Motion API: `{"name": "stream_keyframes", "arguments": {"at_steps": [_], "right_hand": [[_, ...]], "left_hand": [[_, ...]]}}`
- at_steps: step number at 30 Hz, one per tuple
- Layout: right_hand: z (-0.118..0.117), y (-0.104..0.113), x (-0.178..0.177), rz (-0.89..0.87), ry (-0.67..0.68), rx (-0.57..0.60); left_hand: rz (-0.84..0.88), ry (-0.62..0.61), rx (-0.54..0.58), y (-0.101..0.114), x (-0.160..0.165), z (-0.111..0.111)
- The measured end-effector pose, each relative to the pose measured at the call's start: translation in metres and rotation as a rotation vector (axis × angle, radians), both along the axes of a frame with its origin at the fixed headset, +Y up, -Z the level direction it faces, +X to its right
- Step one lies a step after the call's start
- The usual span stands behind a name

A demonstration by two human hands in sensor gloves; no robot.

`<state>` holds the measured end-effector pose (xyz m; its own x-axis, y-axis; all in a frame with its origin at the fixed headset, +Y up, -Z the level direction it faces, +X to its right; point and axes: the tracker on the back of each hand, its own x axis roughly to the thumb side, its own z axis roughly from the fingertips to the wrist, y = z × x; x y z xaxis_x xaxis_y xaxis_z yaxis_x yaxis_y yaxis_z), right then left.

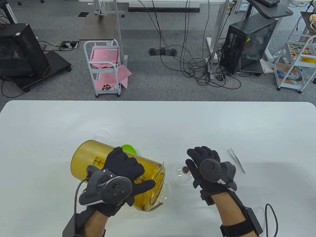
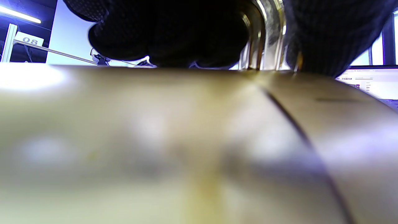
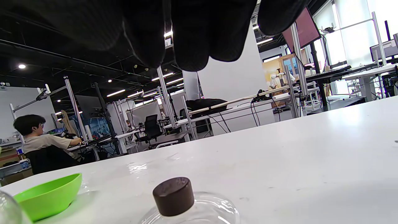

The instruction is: Make chrysanthemum tea

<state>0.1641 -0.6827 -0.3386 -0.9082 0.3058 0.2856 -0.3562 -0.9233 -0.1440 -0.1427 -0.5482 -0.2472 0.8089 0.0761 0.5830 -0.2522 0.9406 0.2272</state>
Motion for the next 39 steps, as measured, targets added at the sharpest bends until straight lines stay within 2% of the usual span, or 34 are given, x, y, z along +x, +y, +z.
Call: {"name": "stream_keyframes", "arguments": {"at_steps": [39], "right_hand": [[-0.0002,-0.0024,-0.0039,0.024,0.010,-0.018]], "left_hand": [[-0.004,0.013,0.016,0.0005,0.0021,0.0018]]}}
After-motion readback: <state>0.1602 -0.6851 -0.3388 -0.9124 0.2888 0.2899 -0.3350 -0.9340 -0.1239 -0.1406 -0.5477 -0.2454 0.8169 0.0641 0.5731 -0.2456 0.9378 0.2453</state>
